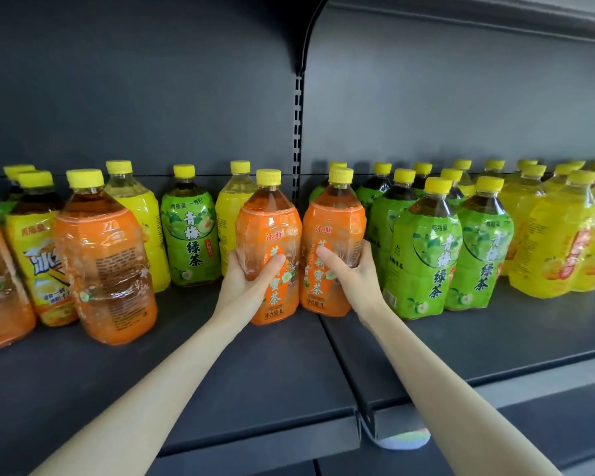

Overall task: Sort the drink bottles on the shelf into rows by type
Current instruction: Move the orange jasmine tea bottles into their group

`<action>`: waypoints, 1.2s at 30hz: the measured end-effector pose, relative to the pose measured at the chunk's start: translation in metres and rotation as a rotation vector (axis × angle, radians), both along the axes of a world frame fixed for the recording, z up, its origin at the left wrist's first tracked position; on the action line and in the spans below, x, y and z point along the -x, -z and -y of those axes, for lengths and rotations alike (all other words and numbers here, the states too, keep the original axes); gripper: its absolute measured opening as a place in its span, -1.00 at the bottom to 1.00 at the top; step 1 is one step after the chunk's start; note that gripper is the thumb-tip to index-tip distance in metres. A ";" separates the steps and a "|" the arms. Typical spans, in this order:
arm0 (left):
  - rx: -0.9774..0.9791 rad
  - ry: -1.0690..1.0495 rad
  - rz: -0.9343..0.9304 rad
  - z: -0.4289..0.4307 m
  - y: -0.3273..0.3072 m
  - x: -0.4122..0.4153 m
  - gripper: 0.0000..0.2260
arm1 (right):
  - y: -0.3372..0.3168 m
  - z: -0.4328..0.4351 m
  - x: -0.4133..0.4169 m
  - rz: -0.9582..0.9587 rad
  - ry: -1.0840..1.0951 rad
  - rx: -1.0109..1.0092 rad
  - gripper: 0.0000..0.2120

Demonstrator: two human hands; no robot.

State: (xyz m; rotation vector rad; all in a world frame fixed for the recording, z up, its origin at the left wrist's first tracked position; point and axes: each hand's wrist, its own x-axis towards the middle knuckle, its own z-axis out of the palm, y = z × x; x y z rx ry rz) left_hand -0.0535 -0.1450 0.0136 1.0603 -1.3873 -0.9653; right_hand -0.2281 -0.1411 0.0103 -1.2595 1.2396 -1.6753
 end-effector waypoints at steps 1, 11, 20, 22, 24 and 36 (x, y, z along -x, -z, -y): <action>-0.001 0.002 -0.001 -0.003 -0.001 -0.001 -0.28 | -0.001 -0.005 -0.001 0.006 -0.003 0.000 -0.40; 0.105 0.014 -0.140 -0.093 -0.011 0.013 -0.53 | -0.010 -0.104 0.012 0.129 -0.055 0.064 -0.45; 0.169 0.142 -0.240 -0.205 -0.029 0.135 -0.49 | -0.032 -0.235 0.143 0.098 0.039 0.102 -0.36; 0.131 0.207 -0.248 -0.232 -0.021 0.180 -0.48 | -0.029 -0.272 0.185 0.081 0.084 0.086 -0.36; 0.100 0.273 -0.236 -0.255 -0.010 0.225 -0.47 | -0.021 -0.306 0.226 0.066 0.147 0.060 -0.38; 0.027 0.574 -0.218 -0.288 -0.006 0.461 -0.49 | -0.013 -0.388 0.445 0.064 0.424 0.055 -0.33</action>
